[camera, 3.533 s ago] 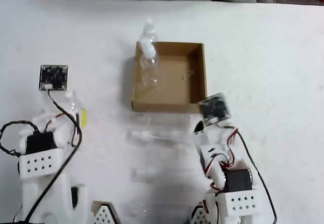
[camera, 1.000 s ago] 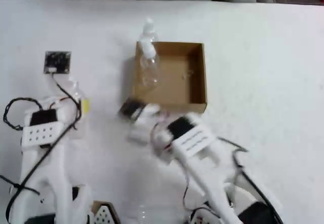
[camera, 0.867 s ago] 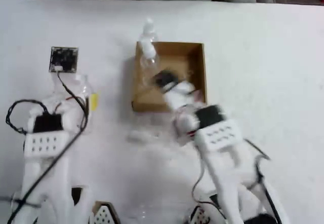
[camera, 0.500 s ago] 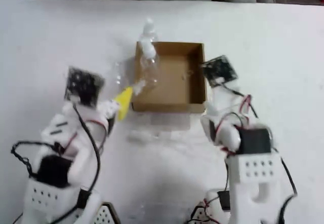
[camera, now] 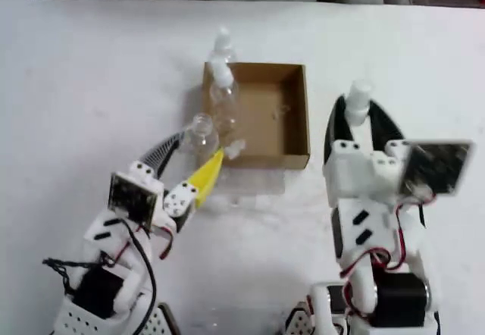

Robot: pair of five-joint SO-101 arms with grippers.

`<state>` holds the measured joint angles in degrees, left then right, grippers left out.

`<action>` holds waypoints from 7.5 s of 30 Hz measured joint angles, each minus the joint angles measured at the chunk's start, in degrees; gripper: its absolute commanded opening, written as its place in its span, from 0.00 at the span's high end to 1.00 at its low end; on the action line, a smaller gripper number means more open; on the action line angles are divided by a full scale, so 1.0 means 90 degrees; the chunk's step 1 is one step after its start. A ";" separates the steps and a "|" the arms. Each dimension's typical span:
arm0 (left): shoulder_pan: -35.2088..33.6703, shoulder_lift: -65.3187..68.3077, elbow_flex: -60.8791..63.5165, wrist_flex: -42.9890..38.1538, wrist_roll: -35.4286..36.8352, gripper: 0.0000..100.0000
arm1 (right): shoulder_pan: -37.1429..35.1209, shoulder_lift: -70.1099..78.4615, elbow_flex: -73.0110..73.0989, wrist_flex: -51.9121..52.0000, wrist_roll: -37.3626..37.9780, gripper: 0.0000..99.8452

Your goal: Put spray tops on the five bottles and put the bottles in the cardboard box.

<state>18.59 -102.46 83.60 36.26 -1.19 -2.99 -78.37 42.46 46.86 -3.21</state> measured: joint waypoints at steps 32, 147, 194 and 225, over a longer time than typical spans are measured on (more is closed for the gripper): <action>-0.0147 -0.0186 0.1260 -0.1241 0.0000 0.98 | -0.3419 0.3731 -0.3692 -0.0762 -0.0147 0.98; -0.0166 -0.0166 0.1504 -0.1289 0.0000 0.98 | -0.3536 0.5304 -0.3653 0.1748 0.0049 0.98; -0.0596 0.1885 -0.0293 -0.1612 0.1514 0.98 | -0.2442 0.3233 0.0215 0.2393 0.0928 0.98; 0.0244 0.5255 -0.1543 -0.3243 0.1514 0.98 | -0.4151 -0.0449 0.3751 -0.0879 0.0987 0.98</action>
<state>20.79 -55.16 69.71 7.08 12.44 -40.35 -82.42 76.22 38.95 5.67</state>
